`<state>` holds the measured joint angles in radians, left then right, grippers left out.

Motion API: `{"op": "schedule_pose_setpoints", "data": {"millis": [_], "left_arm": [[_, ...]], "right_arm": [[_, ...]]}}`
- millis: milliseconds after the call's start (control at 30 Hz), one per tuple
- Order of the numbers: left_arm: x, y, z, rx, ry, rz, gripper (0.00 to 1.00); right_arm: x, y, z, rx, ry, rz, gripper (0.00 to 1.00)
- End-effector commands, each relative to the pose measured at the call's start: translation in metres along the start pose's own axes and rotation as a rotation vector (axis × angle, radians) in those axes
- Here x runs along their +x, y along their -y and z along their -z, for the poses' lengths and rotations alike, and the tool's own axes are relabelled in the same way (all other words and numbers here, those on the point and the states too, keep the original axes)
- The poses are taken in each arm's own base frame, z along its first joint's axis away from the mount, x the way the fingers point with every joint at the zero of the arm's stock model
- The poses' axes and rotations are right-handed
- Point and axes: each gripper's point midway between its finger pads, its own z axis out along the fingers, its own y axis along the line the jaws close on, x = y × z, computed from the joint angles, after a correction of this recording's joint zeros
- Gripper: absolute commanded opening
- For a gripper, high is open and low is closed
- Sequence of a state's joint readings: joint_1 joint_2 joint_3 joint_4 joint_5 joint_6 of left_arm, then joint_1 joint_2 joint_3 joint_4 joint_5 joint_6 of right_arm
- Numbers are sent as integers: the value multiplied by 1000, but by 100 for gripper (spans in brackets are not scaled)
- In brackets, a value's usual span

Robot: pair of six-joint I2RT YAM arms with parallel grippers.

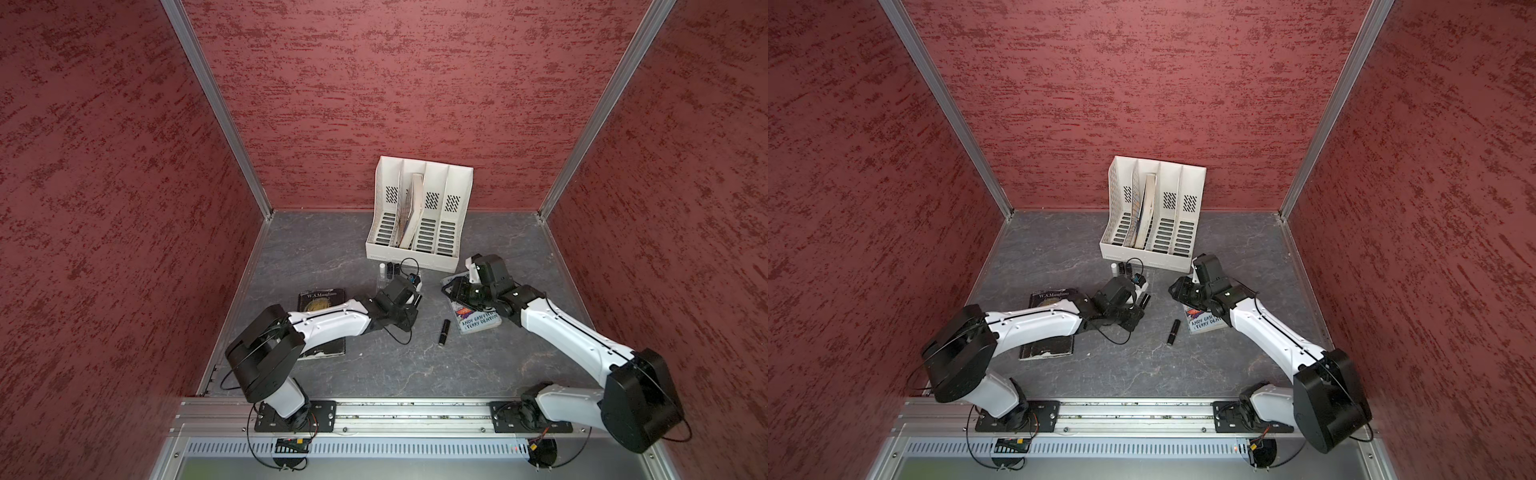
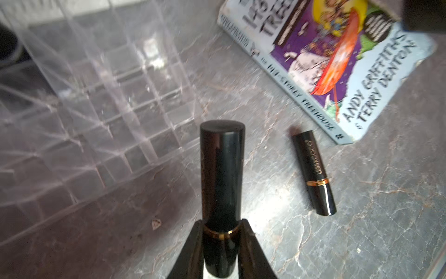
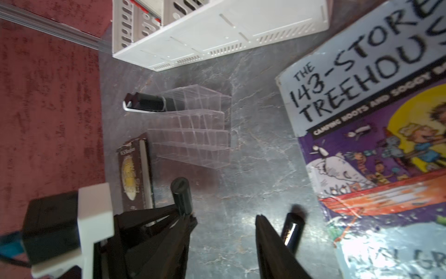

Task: Arrange the lipsticks in the organizer
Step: Pick up the lipstick at the center of the board.

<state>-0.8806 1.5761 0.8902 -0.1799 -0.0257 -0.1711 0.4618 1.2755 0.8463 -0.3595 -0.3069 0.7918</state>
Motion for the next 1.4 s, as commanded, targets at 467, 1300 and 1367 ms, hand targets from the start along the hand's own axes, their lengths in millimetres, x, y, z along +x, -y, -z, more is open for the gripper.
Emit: {"op": "schedule_pose_setpoints", "data": {"millis": [467,1300,1367], "left_arm": [[-36,27,9,-70,261,-140,18],[-43,22,28,-100,327,-109,21],[-44,22,32,-98,339,-114,20]], "right_arm": [[18,-37,-14,75,-79,36,44],[10,-32,-37,12,4,-82,39],[8,-36,-37,6,-3,-74,39]]}}
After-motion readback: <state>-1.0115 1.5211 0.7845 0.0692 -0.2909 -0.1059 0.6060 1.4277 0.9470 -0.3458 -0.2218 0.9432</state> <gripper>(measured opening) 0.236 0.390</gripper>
